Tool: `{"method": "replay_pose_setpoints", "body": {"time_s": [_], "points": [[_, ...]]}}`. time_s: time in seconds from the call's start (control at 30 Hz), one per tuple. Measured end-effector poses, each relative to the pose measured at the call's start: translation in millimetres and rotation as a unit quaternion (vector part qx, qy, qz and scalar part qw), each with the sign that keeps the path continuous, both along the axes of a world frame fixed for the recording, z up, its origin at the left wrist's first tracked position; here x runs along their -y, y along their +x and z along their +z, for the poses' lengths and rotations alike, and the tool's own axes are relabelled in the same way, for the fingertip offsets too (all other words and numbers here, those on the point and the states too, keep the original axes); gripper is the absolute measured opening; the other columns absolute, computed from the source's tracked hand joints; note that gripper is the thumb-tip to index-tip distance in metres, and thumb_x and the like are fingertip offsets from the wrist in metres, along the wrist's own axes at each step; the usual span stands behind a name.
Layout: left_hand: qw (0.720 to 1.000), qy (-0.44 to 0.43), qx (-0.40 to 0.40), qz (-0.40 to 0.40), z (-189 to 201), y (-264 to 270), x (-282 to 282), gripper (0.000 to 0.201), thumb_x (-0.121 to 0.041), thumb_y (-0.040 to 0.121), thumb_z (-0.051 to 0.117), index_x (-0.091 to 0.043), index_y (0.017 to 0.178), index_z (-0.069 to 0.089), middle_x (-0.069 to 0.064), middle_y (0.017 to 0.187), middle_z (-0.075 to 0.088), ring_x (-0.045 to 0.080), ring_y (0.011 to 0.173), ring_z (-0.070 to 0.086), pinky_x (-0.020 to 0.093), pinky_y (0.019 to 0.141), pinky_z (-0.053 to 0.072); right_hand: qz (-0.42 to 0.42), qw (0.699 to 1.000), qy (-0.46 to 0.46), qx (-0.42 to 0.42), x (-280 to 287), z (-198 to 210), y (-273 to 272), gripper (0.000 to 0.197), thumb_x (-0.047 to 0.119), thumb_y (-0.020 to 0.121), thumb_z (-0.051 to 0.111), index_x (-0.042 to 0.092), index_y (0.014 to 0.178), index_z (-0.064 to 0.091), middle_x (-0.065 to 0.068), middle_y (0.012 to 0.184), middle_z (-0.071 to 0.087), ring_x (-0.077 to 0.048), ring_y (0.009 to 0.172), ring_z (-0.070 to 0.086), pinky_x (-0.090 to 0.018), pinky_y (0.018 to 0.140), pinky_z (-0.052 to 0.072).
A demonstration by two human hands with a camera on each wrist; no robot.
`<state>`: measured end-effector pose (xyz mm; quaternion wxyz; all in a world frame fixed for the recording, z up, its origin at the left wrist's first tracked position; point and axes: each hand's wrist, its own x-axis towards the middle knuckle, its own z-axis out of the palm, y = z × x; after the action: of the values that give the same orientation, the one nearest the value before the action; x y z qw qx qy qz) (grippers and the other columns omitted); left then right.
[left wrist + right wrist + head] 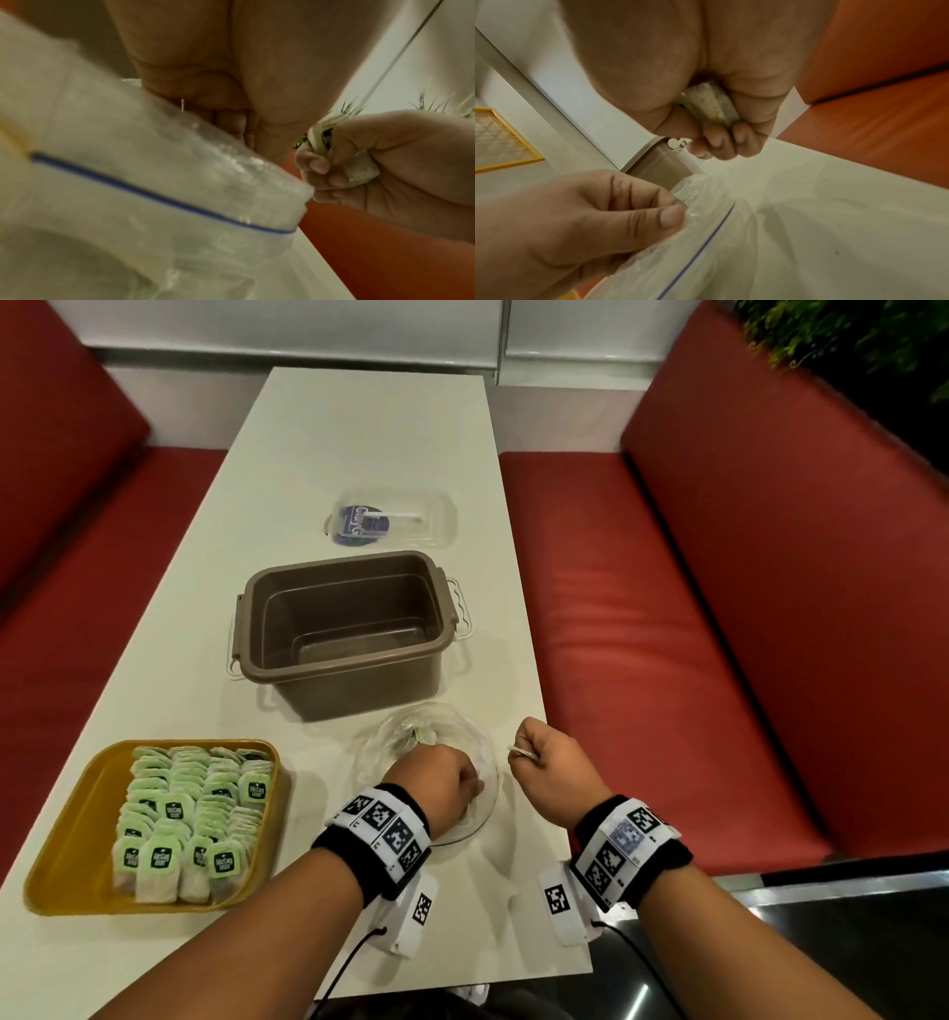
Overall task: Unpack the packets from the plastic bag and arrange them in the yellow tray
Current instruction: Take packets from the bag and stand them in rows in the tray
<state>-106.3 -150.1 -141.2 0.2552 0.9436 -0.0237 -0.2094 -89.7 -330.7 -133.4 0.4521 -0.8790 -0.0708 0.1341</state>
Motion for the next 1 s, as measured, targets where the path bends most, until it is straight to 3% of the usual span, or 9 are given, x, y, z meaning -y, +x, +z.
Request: {"method": "replay_pose_setpoints", "body": {"time_s": [0.17, 0.3, 0.37, 0.47, 0.53, 0.67, 0.83, 0.93, 1.0], "points": [[0.997, -0.065, -0.022, 0.029, 2, -1, -3, 0.008, -0.028, 0.088, 0.067, -0.023, 0.083, 0.072, -0.002, 0.069, 0.072, 0.013, 0.065, 0.069, 0.027, 0.074, 0.056, 0.032, 0.999, -0.016, -0.018, -5, -1, -3, 0.011, 0.008, 0.088, 0.052, 0.019, 0.09, 0.052, 0.004, 0.07, 0.054, -0.009, 0.057, 0.043, -0.023, 0.058, 0.039], [0.996, -0.084, -0.011, 0.031, 12, 0, -9, 0.009, -0.02, 0.089, 0.066, -0.023, 0.085, 0.073, -0.001, 0.075, 0.074, 0.012, 0.068, 0.069, 0.019, 0.069, 0.052, 0.083, 0.993, -0.084, -0.023, -9, 0, -6, 0.022, 0.012, 0.089, 0.053, 0.021, 0.106, 0.062, 0.006, 0.084, 0.062, -0.002, 0.064, 0.05, -0.012, 0.062, 0.037], [0.997, -0.071, 0.008, 0.02, 20, 0, -15, 0.011, -0.019, 0.089, 0.063, -0.025, 0.084, 0.071, -0.004, 0.078, 0.073, 0.01, 0.072, 0.068, 0.022, 0.075, 0.053, 0.091, 0.99, -0.105, -0.018, -10, 3, -6, 0.025, 0.014, 0.089, 0.054, 0.023, 0.11, 0.063, 0.008, 0.083, 0.061, 0.0, 0.067, 0.051, -0.016, 0.067, 0.038], [0.998, -0.015, 0.059, -0.018, 35, -1, -27, 0.008, -0.026, 0.09, 0.062, -0.029, 0.088, 0.069, -0.01, 0.081, 0.069, 0.008, 0.074, 0.061, 0.022, 0.073, 0.047, 0.102, 0.99, -0.098, 0.009, -14, 9, -6, 0.029, 0.02, 0.086, 0.064, 0.026, 0.114, 0.063, 0.007, 0.084, 0.058, -0.004, 0.073, 0.051, -0.019, 0.072, 0.039], [0.994, -0.003, 0.098, -0.04, 45, -4, -36, 0.007, -0.029, 0.089, 0.064, -0.031, 0.089, 0.07, -0.013, 0.086, 0.063, 0.008, 0.079, 0.058, 0.024, 0.075, 0.044, 0.118, 0.989, -0.081, 0.032, -19, 13, -5, 0.036, 0.025, 0.083, 0.073, 0.028, 0.117, 0.063, 0.006, 0.09, 0.055, 0.0, 0.078, 0.051, -0.009, 0.072, 0.036], [0.984, -0.064, 0.155, -0.066, 66, -10, -57, 0.005, -0.031, 0.087, 0.069, -0.034, 0.091, 0.072, -0.015, 0.097, 0.057, 0.004, 0.088, 0.054, 0.026, 0.084, 0.045, 0.132, 0.989, -0.047, 0.053, -35, 19, -4, 0.03, 0.021, 0.079, 0.079, 0.025, 0.108, 0.07, 0.003, 0.1, 0.055, 0.005, 0.087, 0.053, -0.004, 0.075, 0.036], [0.978, -0.088, 0.185, -0.037, 93, -22, -88, 0.01, -0.04, 0.09, 0.064, -0.034, 0.094, 0.07, -0.017, 0.087, 0.067, -0.001, 0.076, 0.058, 0.02, 0.075, 0.045, 0.128, 0.99, 0.002, 0.056, -64, 34, -9, 0.011, 0.021, 0.084, 0.075, 0.03, 0.086, 0.069, 0.012, 0.086, 0.066, -0.004, 0.081, 0.06, -0.021, 0.08, 0.047], [0.98, -0.086, 0.179, -0.024, 102, -31, -106, 0.02, -0.049, 0.082, 0.07, -0.036, 0.098, 0.069, -0.018, 0.082, 0.067, 0.001, 0.072, 0.059, 0.015, 0.068, 0.044, 0.131, 0.99, 0.023, 0.053, -88, 46, -17, 0.006, 0.032, 0.086, 0.075, 0.03, 0.083, 0.069, 0.007, 0.077, 0.069, -0.002, 0.07, 0.059, -0.022, 0.071, 0.048], [0.979, -0.048, 0.197, -0.035, 106, -37, -118, 0.017, -0.044, 0.082, 0.071, -0.034, 0.096, 0.07, -0.016, 0.078, 0.065, 0.004, 0.07, 0.057, 0.02, 0.067, 0.044, 0.127, 0.989, 0.039, 0.058, -104, 52, -21, 0.008, 0.03, 0.083, 0.078, 0.027, 0.085, 0.07, 0.005, 0.079, 0.07, -0.004, 0.07, 0.058, -0.022, 0.069, 0.049]]}}
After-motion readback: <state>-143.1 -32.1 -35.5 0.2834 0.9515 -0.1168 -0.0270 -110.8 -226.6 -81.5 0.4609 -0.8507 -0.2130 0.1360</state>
